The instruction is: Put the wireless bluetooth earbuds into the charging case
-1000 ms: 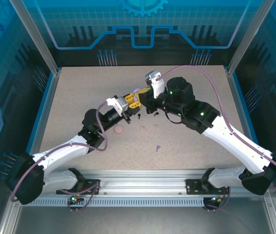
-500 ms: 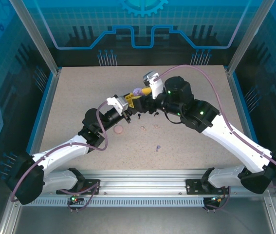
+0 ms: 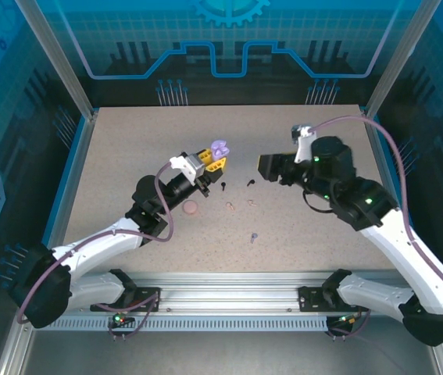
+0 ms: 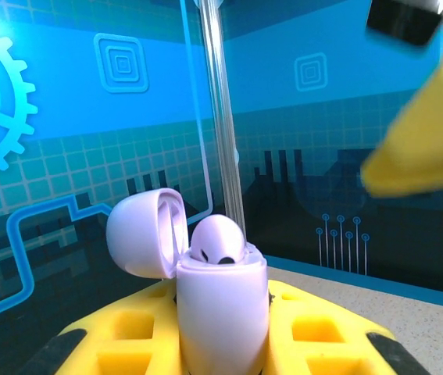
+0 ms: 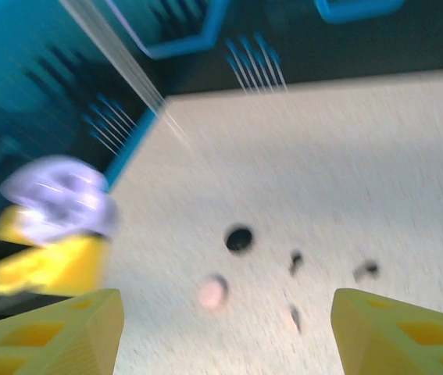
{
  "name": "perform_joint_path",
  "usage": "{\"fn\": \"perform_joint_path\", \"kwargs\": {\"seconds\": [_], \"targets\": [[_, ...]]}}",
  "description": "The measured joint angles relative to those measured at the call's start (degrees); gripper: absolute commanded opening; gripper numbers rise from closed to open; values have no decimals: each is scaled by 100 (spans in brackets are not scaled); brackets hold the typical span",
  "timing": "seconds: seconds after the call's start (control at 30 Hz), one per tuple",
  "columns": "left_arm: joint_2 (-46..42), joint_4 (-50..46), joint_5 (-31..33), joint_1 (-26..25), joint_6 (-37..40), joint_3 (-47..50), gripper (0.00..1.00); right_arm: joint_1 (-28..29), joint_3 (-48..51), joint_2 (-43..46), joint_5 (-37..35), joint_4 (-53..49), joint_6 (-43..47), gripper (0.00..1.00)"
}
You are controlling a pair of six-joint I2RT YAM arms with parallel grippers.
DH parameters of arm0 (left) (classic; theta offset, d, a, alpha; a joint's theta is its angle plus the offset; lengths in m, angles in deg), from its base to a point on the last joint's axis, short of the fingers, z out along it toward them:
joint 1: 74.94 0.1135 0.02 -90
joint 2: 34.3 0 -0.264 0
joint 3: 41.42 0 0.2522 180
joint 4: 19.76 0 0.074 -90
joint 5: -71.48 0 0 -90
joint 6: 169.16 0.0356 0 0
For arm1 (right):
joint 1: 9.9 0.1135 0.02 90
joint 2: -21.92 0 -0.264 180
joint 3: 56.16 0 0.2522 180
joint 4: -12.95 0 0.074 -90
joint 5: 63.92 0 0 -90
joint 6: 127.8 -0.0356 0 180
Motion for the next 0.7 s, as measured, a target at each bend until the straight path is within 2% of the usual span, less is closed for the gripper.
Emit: {"fn": "perform_joint_path", "kwargs": {"seconds": [0.3,0.5,0.7], "targets": [[-363,-31,101,0,-4,153,0,118,2105,-610,-258,-621,-1493,64],[-505,-68,120,0,-31,269,0,420,2739,-1145,-254,-439,-2376,57],[-531,-70,160,0,-44,348,0,780,2806,-1805,-254,-63,-3213,51]]}}
